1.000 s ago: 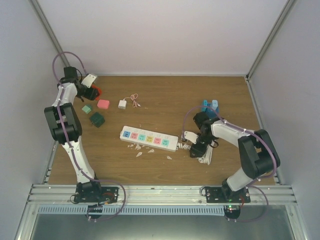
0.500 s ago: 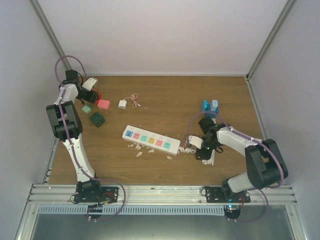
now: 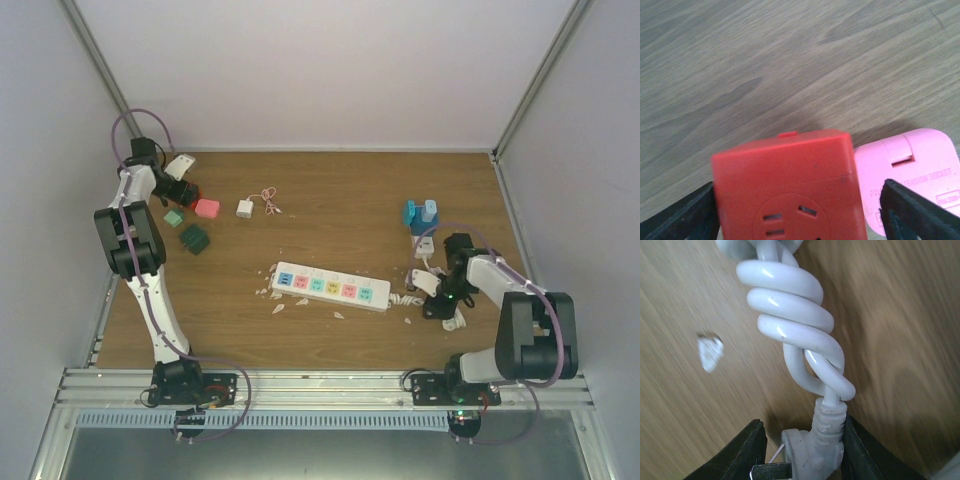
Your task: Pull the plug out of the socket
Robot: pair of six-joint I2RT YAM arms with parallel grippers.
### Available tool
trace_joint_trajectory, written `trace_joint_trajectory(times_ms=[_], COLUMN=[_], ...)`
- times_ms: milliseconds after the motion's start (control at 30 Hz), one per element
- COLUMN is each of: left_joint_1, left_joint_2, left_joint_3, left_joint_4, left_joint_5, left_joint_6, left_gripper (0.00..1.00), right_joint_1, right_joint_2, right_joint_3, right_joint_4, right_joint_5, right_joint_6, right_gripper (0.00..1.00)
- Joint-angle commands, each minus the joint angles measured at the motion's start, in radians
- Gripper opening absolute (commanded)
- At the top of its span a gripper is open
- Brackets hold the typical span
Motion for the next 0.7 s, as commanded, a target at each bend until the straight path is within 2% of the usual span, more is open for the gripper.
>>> trace_joint_trajectory(times_ms=[0, 67, 300, 367, 533, 667], left_joint_1=[0.004, 0.003, -0.006, -0.013, -0.032, -0.043], left_joint_2=[-0.046, -0.076, -0.182, -0.209, -0.274, -0.331], left_joint_3=[0.025, 0.021, -0.014, -0.030, -0.072, -0.104], left_joint_4=[-0.032, -0.038, -0.047, -0.048, -0.061, -0.043], left_joint_5=[0.061, 0.079, 0.109, 0.116, 0.157, 0.190], left_joint_6=[0.036, 0.039, 0.054, 0.056, 0.060, 0.039], left_gripper=[0.91, 0.99, 0.99, 0.99, 0.99, 0.99], right_joint_1=[-0.164, -0.229, -0.398, -0.429, -0.435, -0.435], right_joint_2=[0.042, 0.049, 0.061, 0.064, 0.012, -0.055], right_joint_3=[-0.064, -0.057, -0.042, -0.019, 0.116, 0.178], right_joint_4=[0.006, 0.010, 0.077, 0.070, -0.116, -0.188], right_joint_5=[0.280, 0.287, 0.321, 0.298, 0.058, -0.070], right_joint_6=[-0.175, -0.221, -0.370, -0.390, -0.367, -0.355], right_gripper=[0.36, 0.36, 0.40, 0.47, 0.72, 0.76])
